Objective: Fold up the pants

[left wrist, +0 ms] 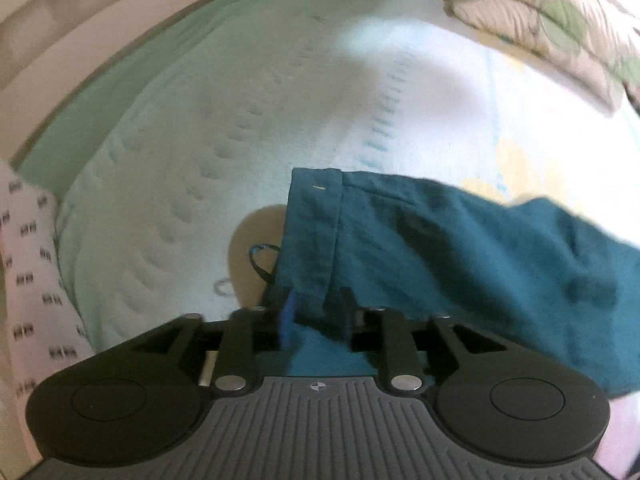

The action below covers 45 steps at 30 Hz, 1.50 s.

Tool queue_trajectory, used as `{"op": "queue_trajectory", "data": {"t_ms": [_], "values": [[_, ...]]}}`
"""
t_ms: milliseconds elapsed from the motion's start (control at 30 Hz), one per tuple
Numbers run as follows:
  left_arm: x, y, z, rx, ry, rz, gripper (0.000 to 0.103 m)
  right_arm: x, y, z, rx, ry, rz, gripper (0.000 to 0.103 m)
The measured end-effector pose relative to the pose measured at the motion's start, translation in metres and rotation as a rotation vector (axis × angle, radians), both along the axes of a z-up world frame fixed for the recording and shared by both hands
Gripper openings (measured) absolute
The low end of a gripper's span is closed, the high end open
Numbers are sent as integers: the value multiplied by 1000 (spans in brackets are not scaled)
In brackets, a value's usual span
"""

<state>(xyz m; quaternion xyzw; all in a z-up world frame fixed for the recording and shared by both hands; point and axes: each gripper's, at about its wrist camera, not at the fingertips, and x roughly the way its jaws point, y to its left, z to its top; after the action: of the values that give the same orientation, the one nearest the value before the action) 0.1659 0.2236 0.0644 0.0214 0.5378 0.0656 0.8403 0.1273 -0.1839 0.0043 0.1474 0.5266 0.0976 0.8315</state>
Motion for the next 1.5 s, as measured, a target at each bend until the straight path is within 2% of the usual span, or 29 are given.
{"op": "queue_trajectory", "data": {"t_ms": [100,200,333,467,600,700,967,1100,1133,1200,1233,1267,1400,1500], "values": [[5,2,-6,0,1,-21,29,5,8,-1,-5,-16,31,40],[14,5,-12,-21,12,-35,35,8,26,-2,-6,-33,84,40],[25,3,-18,-22,10,-65,36,10,65,-4,-16,-91,200,40],[33,-1,-26,22,29,-81,39,7,108,0,-16,-153,311,40],[38,7,-27,-16,48,-74,39,6,153,4,-30,-241,405,43],[38,10,-24,-28,53,-72,39,8,182,5,-53,-285,465,49],[34,9,-19,-39,67,-80,39,15,248,-10,-122,-362,613,50],[30,12,-15,-55,74,-74,40,18,270,-26,-203,-382,664,50],[28,13,-13,-60,71,-72,40,18,273,-29,-221,-387,674,49],[24,15,-10,-65,70,-64,40,20,277,-34,-262,-402,689,40],[22,16,-8,-66,68,-60,39,22,276,-34,-264,-406,694,12],[20,17,-6,-65,66,-57,39,23,273,-31,-249,-407,684,7],[10,25,4,-70,47,-35,39,23,251,-2,-149,-445,613,7],[5,30,16,-89,18,-16,39,13,238,21,-33,-437,598,7]]}}
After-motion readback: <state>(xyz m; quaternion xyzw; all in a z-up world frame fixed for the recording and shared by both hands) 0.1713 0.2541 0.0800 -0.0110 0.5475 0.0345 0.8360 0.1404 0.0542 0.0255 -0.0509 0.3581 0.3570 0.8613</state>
